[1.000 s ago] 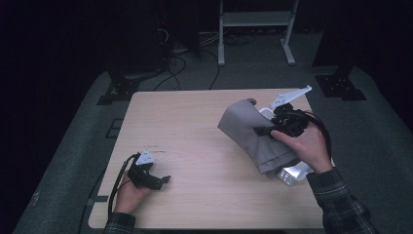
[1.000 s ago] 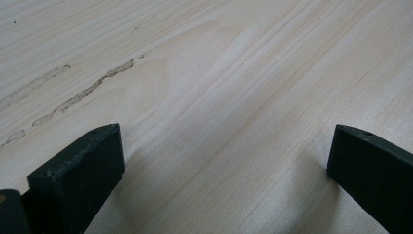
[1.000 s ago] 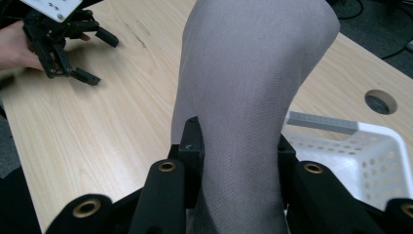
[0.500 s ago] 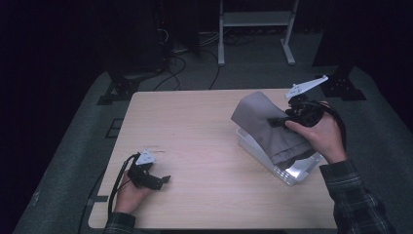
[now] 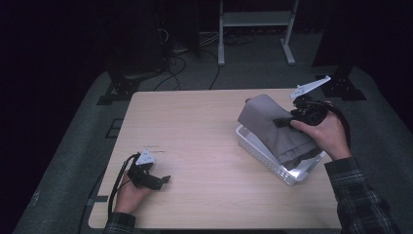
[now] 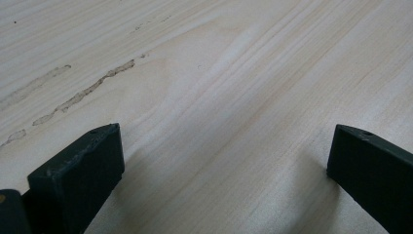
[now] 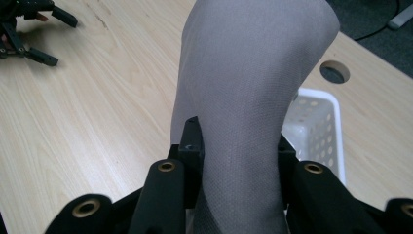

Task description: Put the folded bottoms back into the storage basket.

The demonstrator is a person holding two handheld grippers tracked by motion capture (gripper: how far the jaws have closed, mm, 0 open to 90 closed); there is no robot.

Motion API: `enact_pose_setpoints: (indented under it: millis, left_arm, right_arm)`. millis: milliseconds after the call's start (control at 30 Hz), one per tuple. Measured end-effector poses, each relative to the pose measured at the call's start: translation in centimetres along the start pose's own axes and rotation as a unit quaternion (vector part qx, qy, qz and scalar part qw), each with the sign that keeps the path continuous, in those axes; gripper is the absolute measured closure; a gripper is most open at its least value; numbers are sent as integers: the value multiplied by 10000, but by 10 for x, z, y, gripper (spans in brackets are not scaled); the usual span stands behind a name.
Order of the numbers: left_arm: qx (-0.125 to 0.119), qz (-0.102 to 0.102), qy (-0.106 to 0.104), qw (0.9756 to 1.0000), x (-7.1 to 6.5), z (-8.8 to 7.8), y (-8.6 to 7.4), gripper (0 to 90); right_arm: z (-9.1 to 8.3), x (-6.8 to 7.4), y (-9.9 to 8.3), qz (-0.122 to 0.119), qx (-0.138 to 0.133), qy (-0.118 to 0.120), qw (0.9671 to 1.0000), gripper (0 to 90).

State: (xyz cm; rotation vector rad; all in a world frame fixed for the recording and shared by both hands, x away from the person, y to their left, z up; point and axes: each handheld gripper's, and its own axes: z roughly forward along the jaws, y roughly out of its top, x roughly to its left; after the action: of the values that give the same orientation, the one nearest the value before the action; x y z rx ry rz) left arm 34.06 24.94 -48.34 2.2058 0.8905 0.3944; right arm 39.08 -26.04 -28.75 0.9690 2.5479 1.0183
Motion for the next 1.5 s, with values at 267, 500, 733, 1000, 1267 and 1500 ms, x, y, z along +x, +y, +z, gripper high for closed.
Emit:
enact_pose_setpoints:
  millis: [267, 500, 733, 1000, 1267, 1500]
  left_arm:
    - [0, -1, -1, 10000, 0, 0, 0, 0]
    - [-13, 8, 11, 10000, 0, 0, 0, 0]
    - [0, 22, 12, 10000, 0, 0, 0, 0]
    - [0, 23, 13, 10000, 0, 0, 0, 0]
    - [0, 11, 6, 10000, 0, 0, 0, 0]
    - [1, 11, 7, 10000, 0, 0, 0, 0]
  right_arm:
    - [13, -8, -16, 125, 139, 169, 9997, 675]
    - [28, -18, -29, 272, 218, 304, 9989, 674]
    - [43, -30, -38, 321, 279, 410, 9983, 673]
    - [58, -44, -50, 373, 448, 431, 9974, 669]
    - [74, -48, -56, 364, 612, 372, 9968, 663]
    - [88, -52, -60, 316, 743, 312, 9963, 646]
